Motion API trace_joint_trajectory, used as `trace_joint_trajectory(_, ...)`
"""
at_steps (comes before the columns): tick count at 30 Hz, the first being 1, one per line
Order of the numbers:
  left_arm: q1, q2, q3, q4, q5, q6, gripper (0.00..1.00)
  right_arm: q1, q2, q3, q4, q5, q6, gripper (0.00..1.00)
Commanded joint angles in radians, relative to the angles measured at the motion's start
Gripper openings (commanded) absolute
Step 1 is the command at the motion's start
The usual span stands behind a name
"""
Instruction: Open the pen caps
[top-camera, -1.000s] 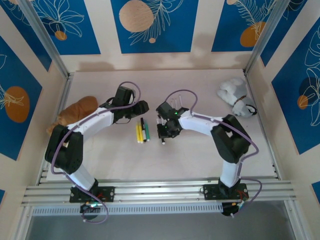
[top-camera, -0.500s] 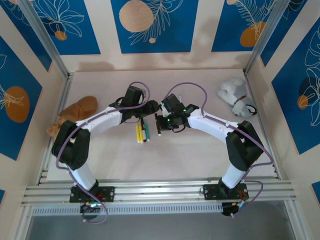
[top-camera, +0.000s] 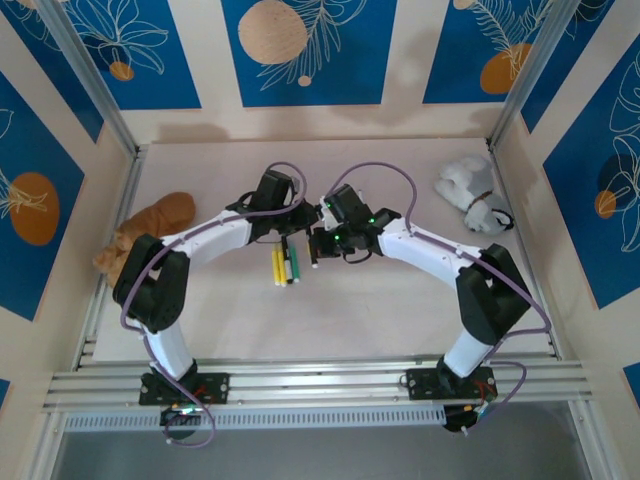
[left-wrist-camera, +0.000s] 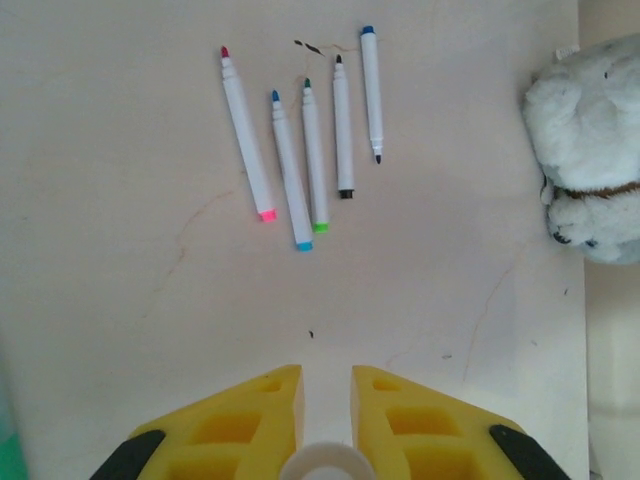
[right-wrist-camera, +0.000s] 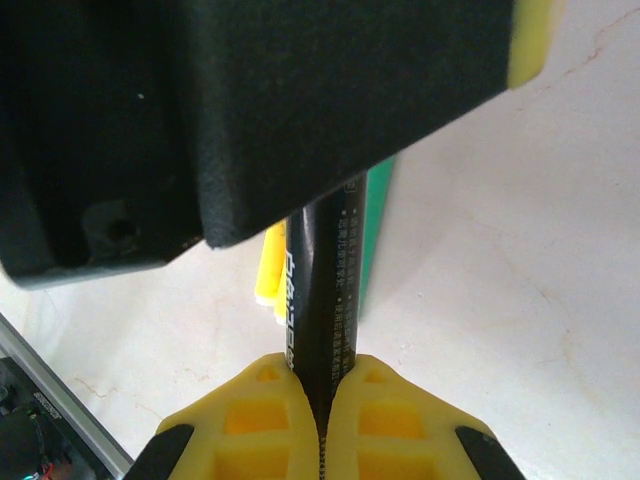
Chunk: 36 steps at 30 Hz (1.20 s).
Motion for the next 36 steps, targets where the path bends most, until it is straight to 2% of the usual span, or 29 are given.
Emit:
trace_joint_trajectory(1, 0.002, 0.026, 0.040, 0.004, -0.014, -0.008, 0.00, 0.017, -0.066, -0.060, -0.017, -0.080, 0.009, 0.00)
trace_joint_trajectory(6, 0.012, 0.038, 0.083, -0.063, -0.065, 0.014, 0.00, 0.059, -0.136, -0.169, -0.024, -0.125, 0.034, 0.00)
trace_joint_trajectory(9, 0.056, 0.020, 0.082, -0.092, -0.141, 0.021, 0.00, 0.134, -0.195, -0.241, -0.053, -0.140, 0.066, 0.00)
trace_joint_trajectory(13, 0.125, 0.005, 0.109, -0.128, -0.178, 0.035, 0.00, 0.246, -0.305, -0.341, -0.085, -0.109, 0.154, 0.00)
trace_joint_trajectory(14, 0.130, 0.002, 0.122, -0.135, -0.195, 0.047, 0.00, 0.263, -0.340, -0.356, -0.108, -0.075, 0.182, 0.00)
trace_joint_trajectory(16, 0.135, 0.010, 0.156, -0.161, -0.201, 0.061, 0.00, 0.276, -0.395, -0.394, -0.099, -0.093, 0.213, 0.00)
trace_joint_trajectory(20, 0.151, 0.036, 0.213, -0.203, -0.251, 0.077, 0.00, 0.327, -0.470, -0.399, -0.156, -0.050, 0.254, 0.00)
trace_joint_trajectory(26, 0.178, 0.075, 0.289, -0.202, -0.220, 0.098, 0.00, 0.460, -0.612, -0.493, -0.173, 0.026, 0.429, 0.00)
trace_joint_trajectory(28, 0.175, 0.084, 0.306, -0.210, -0.215, 0.109, 0.00, 0.436, -0.649, -0.493, -0.196, 0.086, 0.425, 0.00)
trace_joint_trajectory(31, 0.171, 0.084, 0.317, -0.243, -0.214, 0.144, 0.00, 0.319, -0.626, -0.447, -0.224, 0.159, 0.344, 0.00)
trace_joint_trajectory(36, 0.174, 0.095, 0.329, -0.328, -0.204, 0.224, 0.00, 0.079, -0.444, -0.346, -0.081, 0.168, 0.132, 0.00)
